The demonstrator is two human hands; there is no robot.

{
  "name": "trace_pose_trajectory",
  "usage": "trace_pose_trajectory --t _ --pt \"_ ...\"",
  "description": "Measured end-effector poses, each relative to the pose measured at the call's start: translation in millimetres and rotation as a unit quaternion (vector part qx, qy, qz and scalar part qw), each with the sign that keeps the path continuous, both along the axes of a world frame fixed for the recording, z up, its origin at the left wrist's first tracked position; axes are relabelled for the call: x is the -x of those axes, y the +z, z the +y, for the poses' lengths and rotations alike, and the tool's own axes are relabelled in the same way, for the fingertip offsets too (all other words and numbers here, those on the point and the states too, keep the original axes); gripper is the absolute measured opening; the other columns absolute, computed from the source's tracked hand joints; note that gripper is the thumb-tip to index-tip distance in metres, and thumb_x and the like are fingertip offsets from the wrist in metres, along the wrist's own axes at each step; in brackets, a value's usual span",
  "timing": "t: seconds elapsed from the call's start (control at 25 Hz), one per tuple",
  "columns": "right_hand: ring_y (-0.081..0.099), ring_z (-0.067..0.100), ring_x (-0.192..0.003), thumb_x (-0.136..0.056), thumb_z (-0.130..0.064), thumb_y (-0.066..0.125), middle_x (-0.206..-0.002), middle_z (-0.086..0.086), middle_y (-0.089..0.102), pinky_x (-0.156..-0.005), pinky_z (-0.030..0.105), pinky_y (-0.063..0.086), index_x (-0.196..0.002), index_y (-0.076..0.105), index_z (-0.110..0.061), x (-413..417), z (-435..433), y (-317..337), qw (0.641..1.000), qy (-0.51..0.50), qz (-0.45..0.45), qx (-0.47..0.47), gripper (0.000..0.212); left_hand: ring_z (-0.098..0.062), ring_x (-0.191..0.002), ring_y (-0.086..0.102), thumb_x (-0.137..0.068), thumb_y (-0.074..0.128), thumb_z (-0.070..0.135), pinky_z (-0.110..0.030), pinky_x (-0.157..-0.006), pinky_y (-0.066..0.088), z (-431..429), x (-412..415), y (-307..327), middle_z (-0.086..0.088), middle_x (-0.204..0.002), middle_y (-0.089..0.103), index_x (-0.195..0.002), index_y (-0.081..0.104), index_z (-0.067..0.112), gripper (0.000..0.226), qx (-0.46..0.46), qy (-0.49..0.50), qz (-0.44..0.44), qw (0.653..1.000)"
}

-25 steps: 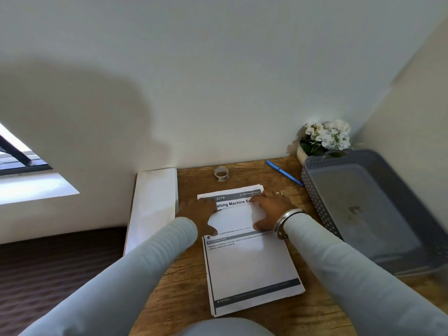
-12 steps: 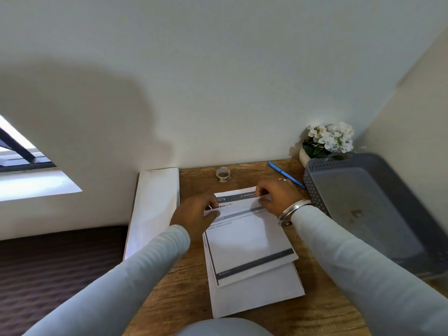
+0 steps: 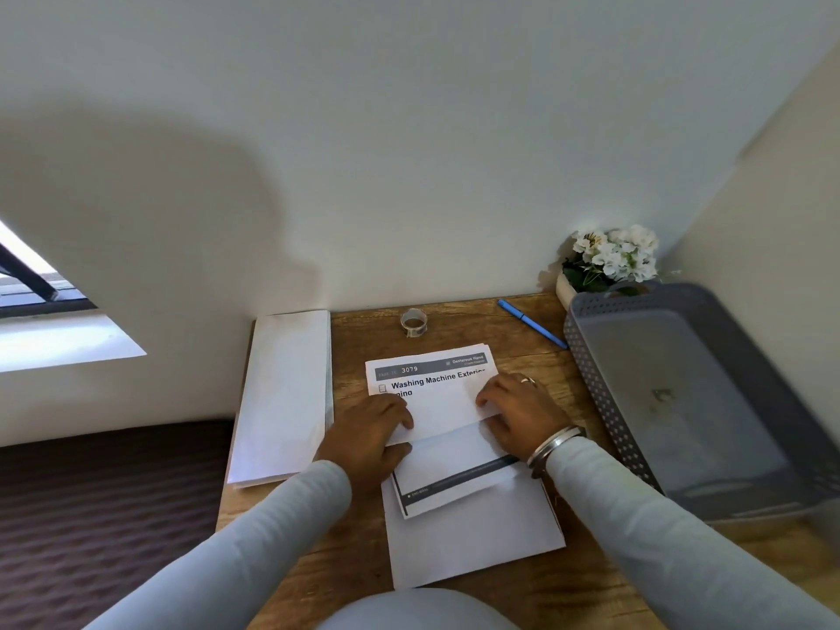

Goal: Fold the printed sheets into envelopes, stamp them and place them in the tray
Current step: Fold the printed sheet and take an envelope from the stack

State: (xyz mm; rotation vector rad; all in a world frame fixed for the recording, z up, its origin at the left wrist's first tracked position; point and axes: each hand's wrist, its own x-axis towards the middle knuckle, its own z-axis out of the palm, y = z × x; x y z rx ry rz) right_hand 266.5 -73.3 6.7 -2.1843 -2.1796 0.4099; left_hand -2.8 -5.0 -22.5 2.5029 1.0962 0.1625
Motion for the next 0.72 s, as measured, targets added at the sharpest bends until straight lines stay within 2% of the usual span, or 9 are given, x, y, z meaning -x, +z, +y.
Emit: trace_pose_trajectory --t 0.08,0.16,0.24,0.32,0.44,0.56,0.64,0.72 --pt "0.049 0.021 -0.122 -0.093 -0.039 0.054 -0.131 -0.004 0.054 -0.105 0.038 0.039 -0.124 0.059 -0.028 1.1 -3.7 -4.3 1.000 -0.002 0.000 -0.004 0.033 -0.017 -0.142 0.037 -0.097 0.041 0.060 -0.033 -0.118 0.024 -1.6 -1.4 -2.6 0.007 -0.152 0.045 -0.137 0.055 0.030 0.052 -0.005 -0.006 0.015 1.000" --pt "0.050 0.023 -0.122 -0.096 -0.038 0.049 -0.131 -0.002 0.054 -0.103 0.039 0.040 -0.126 0.059 -0.025 4.6 -4.9 -7.0 1.000 -0.015 -0.009 -0.023 0.034 -0.021 -0.144 0.036 -0.099 0.030 0.058 -0.034 -0.120 0.019 -2.5 -4.8 -4.8 0.001 -0.154 0.043 -0.146 0.049 0.021 0.062 -0.024 -0.004 0.021 0.999" --pt "0.047 0.026 -0.129 -0.096 -0.032 0.048 -0.139 0.003 0.051 -0.107 0.042 0.037 -0.135 0.053 -0.020 16.4 -3.1 -10.0 0.998 -0.037 -0.053 -0.024 0.041 -0.024 -0.147 0.031 -0.103 0.038 0.045 -0.036 -0.121 0.017 -3.2 -7.0 -6.5 -0.003 -0.158 0.036 -0.152 0.039 0.016 0.057 -0.033 0.001 0.039 0.999" --pt "0.043 0.029 -0.135 -0.092 -0.025 0.053 -0.147 0.008 0.045 -0.112 0.046 0.034 -0.143 0.045 -0.013 37.6 -0.2 -14.8 0.995 -0.033 -0.091 -0.012 0.053 -0.025 -0.147 0.029 -0.102 0.046 0.041 -0.037 -0.121 0.019 -4.5 -8.5 -7.3 -0.004 -0.159 0.034 -0.154 0.034 0.014 0.059 -0.042 -0.002 0.049 0.998" --pt "0.044 0.036 -0.135 -0.083 -0.018 0.062 -0.146 0.015 0.047 -0.110 0.047 0.039 -0.144 0.044 -0.005 75.3 2.0 -26.1 0.997 0.012 -0.074 -0.010 0.065 -0.028 -0.143 0.037 -0.099 0.052 0.042 -0.040 -0.118 0.026 -4.5 -9.6 -6.8 -0.007 -0.155 0.041 -0.151 0.041 0.012 0.060 -0.069 -0.012 0.067 0.995" --pt "0.048 0.037 -0.133 -0.081 -0.019 0.069 -0.143 0.015 0.052 -0.108 0.046 0.042 -0.143 0.048 -0.006 91.9 1.6 -32.3 0.998 0.019 -0.052 -0.009 0.067 -0.029 -0.136 0.048 -0.094 0.060 0.042 -0.043 -0.112 0.036 -4.1 -8.2 -10.0 -0.008 -0.148 0.051 -0.145 0.050 0.012 0.060 -0.083 -0.008 0.088 0.993" --pt "0.051 0.035 -0.130 -0.078 -0.016 0.066 -0.141 0.013 0.055 -0.104 0.046 0.046 -0.141 0.051 -0.007 79.1 3.0 -32.1 0.998 0.004 -0.063 -0.026 0.065 -0.031 -0.129 0.054 -0.090 0.067 0.041 -0.045 -0.106 0.043 -2.4 -7.5 -11.2 -0.010 -0.142 0.057 -0.140 0.055 0.010 0.060 -0.088 -0.016 0.095 0.991" --pt "0.047 0.034 -0.133 -0.080 -0.014 0.056 -0.146 0.009 0.050 -0.105 0.047 0.044 -0.144 0.047 -0.010 49.7 6.0 -29.0 0.996 -0.045 -0.078 -0.027 0.064 -0.032 -0.121 0.061 -0.083 0.077 0.039 -0.046 -0.099 0.049 -2.0 -7.8 -7.3 -0.011 -0.134 0.063 -0.133 0.061 0.008 0.062 -0.090 -0.031 0.110 0.989"
